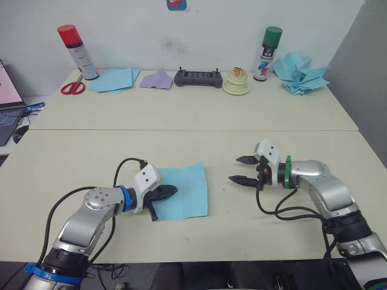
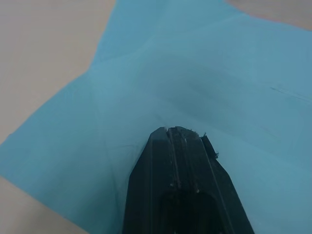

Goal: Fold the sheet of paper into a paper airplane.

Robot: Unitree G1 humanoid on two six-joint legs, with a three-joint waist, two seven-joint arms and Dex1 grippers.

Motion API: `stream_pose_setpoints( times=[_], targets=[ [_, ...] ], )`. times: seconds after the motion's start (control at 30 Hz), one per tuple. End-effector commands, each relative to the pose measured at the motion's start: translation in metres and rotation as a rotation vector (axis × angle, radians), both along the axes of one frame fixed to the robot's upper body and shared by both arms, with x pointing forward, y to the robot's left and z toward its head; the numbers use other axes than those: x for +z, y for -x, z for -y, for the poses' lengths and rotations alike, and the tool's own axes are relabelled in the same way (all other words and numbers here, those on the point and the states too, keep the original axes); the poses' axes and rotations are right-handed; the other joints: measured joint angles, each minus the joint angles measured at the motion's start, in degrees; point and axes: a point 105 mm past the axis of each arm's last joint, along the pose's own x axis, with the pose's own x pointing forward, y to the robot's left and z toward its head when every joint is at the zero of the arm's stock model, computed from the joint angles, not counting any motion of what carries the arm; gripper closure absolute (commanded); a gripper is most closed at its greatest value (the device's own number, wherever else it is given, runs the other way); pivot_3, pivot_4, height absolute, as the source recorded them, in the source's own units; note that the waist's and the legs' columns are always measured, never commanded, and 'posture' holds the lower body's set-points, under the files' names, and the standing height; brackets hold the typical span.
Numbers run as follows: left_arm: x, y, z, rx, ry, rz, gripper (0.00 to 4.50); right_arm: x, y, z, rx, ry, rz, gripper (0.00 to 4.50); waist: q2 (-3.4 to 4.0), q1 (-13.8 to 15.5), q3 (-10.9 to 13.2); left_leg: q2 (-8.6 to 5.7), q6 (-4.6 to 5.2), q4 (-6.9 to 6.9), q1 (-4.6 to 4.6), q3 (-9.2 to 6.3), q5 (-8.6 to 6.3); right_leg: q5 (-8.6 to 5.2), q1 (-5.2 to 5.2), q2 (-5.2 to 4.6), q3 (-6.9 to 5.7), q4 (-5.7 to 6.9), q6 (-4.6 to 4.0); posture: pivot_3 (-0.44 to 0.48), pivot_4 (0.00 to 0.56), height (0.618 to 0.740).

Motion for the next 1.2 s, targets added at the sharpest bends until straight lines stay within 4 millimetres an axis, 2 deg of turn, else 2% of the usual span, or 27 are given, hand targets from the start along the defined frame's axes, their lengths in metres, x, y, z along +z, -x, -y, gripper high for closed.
stream_pose_setpoints(
  times=[0.03,0.17,0.27,0.43,0.63,0.8,0.97,1.2],
  targets=[
    [-0.018,0.001,-0.008,0.039,-0.043,-0.058,4.5,0.002,-0.003,-0.01,0.042,0.041,0.076,2.03,0.0,0.02,0.0,0.0,0.0,0.0,0.0,0.0,0.0,0.01,0.0,0.0,0.0,0.0,-0.01,0.0,0.15,0.74],
    [-0.017,0.001,-0.007,0.044,-0.03,-0.058,4.5,-0.015,0.011,-0.027,0.14,0.064,0.03,3.42,0.01,0.02,-0.01,0.0,0.0,0.0,0.01,-0.01,0.0,0.0,0.01,0.0,-0.01,0.0,-0.01,0.0,0.15,0.74],
    [-0.016,0.0,-0.008,0.052,-0.03,-0.057,4.5,-0.017,0.019,-0.041,0.184,0.017,-0.018,4.47,0.01,0.03,-0.01,0.0,0.0,0.0,0.02,-0.02,0.0,0.0,0.02,0.0,-0.01,0.01,0.0,0.0,0.15,0.74],
    [-0.016,-0.002,-0.011,0.061,-0.029,-0.057,4.5,-0.011,0.029,-0.073,0.222,-0.101,-0.073,4.47,0.02,0.04,-0.01,0.0,0.0,-0.01,0.04,-0.05,0.0,0.0,0.04,0.01,-0.02,0.01,0.0,0.0,0.15,0.74],
    [-0.015,-0.001,-0.013,0.062,-0.033,-0.062,4.5,0.011,0.02,-0.093,0.186,-0.249,-0.117,4.47,0.02,0.01,-0.01,0.0,0.0,0.0,0.04,-0.08,0.0,0.0,0.04,0.02,-0.03,0.02,0.0,0.0,0.15,0.74],
    [-0.017,0.001,-0.015,0.067,-0.041,-0.07,4.5,0.02,0.024,-0.111,0.23,-0.292,-0.155,4.47,0.03,0.0,-0.03,0.01,0.0,-0.03,0.05,-0.11,0.0,0.0,0.05,0.03,-0.06,0.01,-0.01,0.0,0.15,0.74],
    [-0.021,0.004,-0.02,0.077,-0.079,-0.083,4.5,0.011,0.026,-0.124,0.262,-0.251,-0.175,4.47,0.03,-0.2,-0.03,0.02,0.0,-0.06,0.05,-0.11,0.0,0.0,0.04,0.05,-0.04,0.0,-0.01,0.0,0.15,0.74],
    [-0.02,0.01,-0.047,0.117,-0.221,-0.132,4.5,-0.006,0.017,-0.141,0.265,-0.201,-0.141,4.47,0.0,-0.94,-0.05,0.1,0.0,-0.14,0.15,-0.11,0.0,-0.03,0.01,0.19,0.03,0.0,0.0,0.0,0.15,0.74]
  ],
)
